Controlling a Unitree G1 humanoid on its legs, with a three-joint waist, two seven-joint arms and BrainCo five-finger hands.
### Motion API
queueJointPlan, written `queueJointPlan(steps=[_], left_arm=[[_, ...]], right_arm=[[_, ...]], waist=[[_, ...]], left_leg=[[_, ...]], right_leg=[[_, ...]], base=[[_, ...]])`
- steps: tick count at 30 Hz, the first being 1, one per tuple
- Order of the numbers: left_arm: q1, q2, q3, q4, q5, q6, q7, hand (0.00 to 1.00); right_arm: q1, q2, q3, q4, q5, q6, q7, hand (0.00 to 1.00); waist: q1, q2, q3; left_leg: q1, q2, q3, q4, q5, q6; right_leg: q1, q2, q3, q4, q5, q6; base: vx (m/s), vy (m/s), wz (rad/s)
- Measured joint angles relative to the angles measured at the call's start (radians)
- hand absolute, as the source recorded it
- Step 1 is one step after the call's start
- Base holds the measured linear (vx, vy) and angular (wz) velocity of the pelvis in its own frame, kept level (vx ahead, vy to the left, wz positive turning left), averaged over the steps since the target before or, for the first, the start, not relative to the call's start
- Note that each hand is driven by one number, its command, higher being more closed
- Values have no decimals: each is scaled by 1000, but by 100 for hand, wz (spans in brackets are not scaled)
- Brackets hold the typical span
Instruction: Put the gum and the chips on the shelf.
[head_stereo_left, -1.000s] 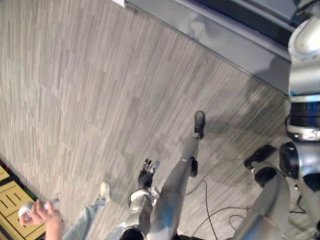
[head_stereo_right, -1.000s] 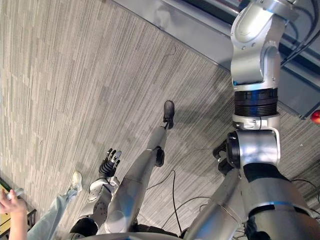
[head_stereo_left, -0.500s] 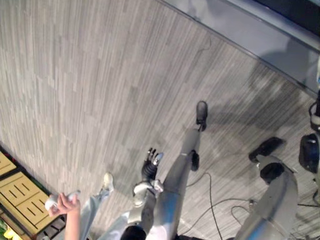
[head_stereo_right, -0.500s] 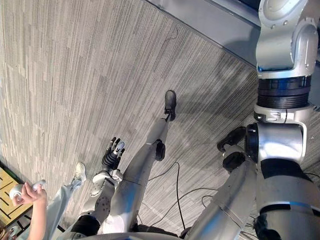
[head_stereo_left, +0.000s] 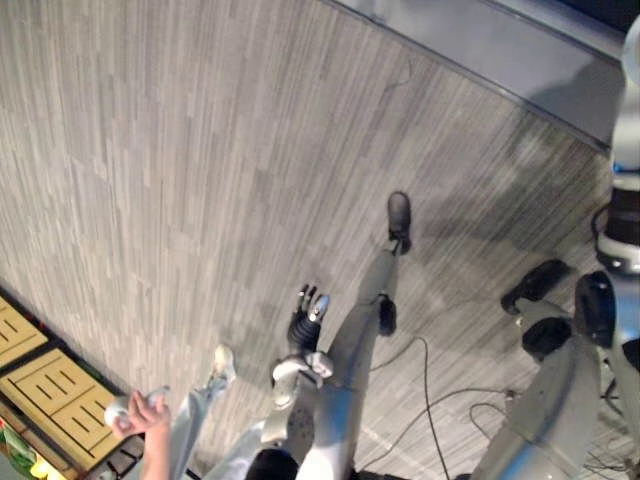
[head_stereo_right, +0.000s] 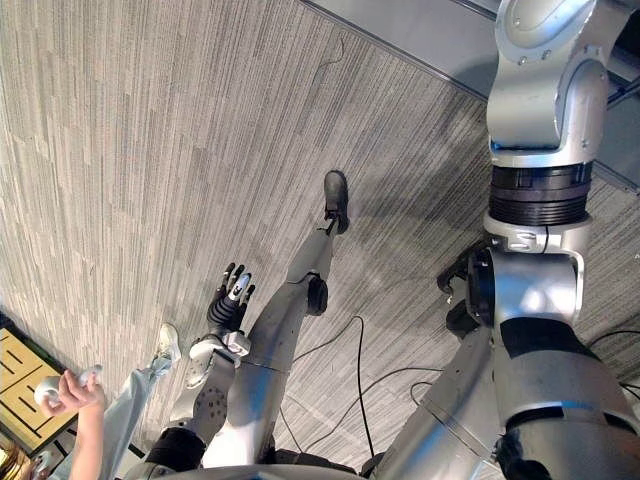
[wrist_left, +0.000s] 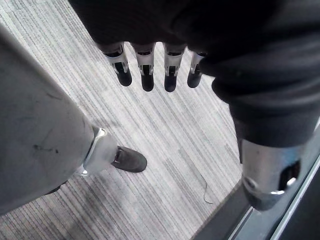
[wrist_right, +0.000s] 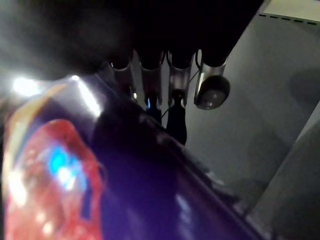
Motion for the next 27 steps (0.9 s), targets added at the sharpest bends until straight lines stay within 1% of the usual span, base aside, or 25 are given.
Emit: queueJointPlan(steps=[3,7,11,16,22,24,25,26,27], left_arm=[[0,-3,0,-2,0,-5,0,0],[0,-3,5,-1,0,-9,1,0],[0,-3,19,1,0,-9,2,0],[0,-3,28,2,0,-9,2,0],[-4,-5,46,32,0,-8,8,0],[-6,-11,63,84,2,-7,12,0],[-6,-11,69,100,3,-7,14,0],[-2,-7,95,125,13,-2,22,0],[-8,1,123,139,21,-2,29,0]], right_arm=[[3,35,-2,0,0,5,6,0],[17,44,0,1,0,4,9,0],[30,71,3,5,1,11,16,0],[62,84,45,7,1,23,30,0],[85,172,43,40,1,27,30,0],[166,227,48,40,9,25,29,0],[198,248,55,39,9,22,28,0],[280,295,88,39,11,4,26,0],[380,321,130,36,11,-9,26,0]], waist=[[-4,0,0],[-5,1,-1],[-10,0,-1],[-20,0,-1],[-23,-3,-3],[-25,-6,-3],[-30,-10,-5],[-46,-33,-18],[-50,-57,-27]], left_leg=[[-7,8,2,17,-5,-2],[-12,17,7,34,-10,-2],[-14,31,19,53,-11,0],[-13,43,10,74,-12,2],[27,60,-5,102,-14,4],[93,64,-2,97,-15,5],[112,66,-1,96,-21,3],[135,75,17,116,-47,-10],[138,94,0,246,-89,28]], right_leg=[[0,6,0,-1,0,0],[4,13,1,-5,-2,-3],[8,21,1,-6,-2,-4],[27,33,-5,-12,-3,-6],[101,43,-29,-23,-3,-7],[178,46,-42,-47,-5,-9],[204,47,-49,-60,-6,-11],[246,40,-62,-92,-4,-9],[286,34,-63,-100,0,-4]], base=[[-39,-12,-6],[-52,-3,-7],[-54,0,-9],[-65,3,-5],[-55,10,-5],[-29,13,-12],[-17,33,-20],[5,23,-24],[40,-11,-29]])
